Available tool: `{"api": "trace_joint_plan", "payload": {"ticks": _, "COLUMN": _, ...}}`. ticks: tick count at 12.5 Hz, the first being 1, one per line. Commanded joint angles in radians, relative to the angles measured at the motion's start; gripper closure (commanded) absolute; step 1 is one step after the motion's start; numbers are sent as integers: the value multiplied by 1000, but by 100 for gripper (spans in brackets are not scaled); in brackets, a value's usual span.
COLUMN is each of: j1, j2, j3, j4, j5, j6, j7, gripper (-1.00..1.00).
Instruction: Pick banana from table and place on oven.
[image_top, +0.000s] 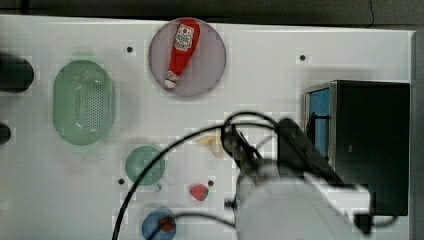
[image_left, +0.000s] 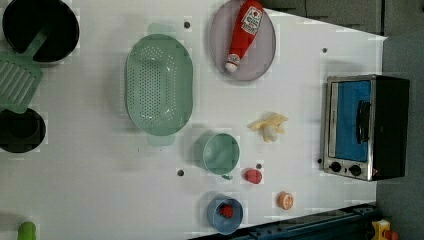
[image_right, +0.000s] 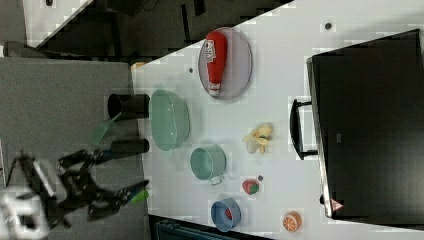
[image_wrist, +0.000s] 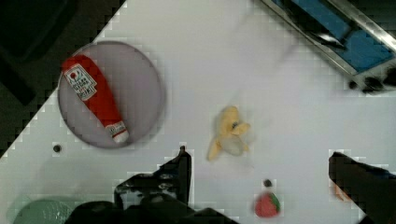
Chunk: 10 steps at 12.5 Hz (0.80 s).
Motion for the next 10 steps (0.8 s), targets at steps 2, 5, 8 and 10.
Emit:
{"api": "trace_joint_plan", "payload": {"ticks": 2, "j1": 8, "j2": 199, "j3": 25, "j4": -164, "j5": 1, "j6": 169, "j7": 35, "gripper": -100}}
{"api": "trace_joint_plan", "payload": {"ticks": 5, "j1": 8, "j2": 320, "j3": 25, "j4": -229, "j5": 1, "j6": 341, "j7": 35, "gripper": -100}}
{"api": "trace_joint_plan", "payload": {"ticks": 8, "j1": 8, "j2": 440, "j3": 23, "j4": -289, "j5": 1, "j6": 522, "j7": 35, "gripper": -100}}
{"api": "trace_joint_plan", "payload": {"ticks": 10, "j1": 8, "j2": 512, "j3": 23, "j4": -329, "j5": 1, "j6": 645, "j7": 35, "gripper": -100}}
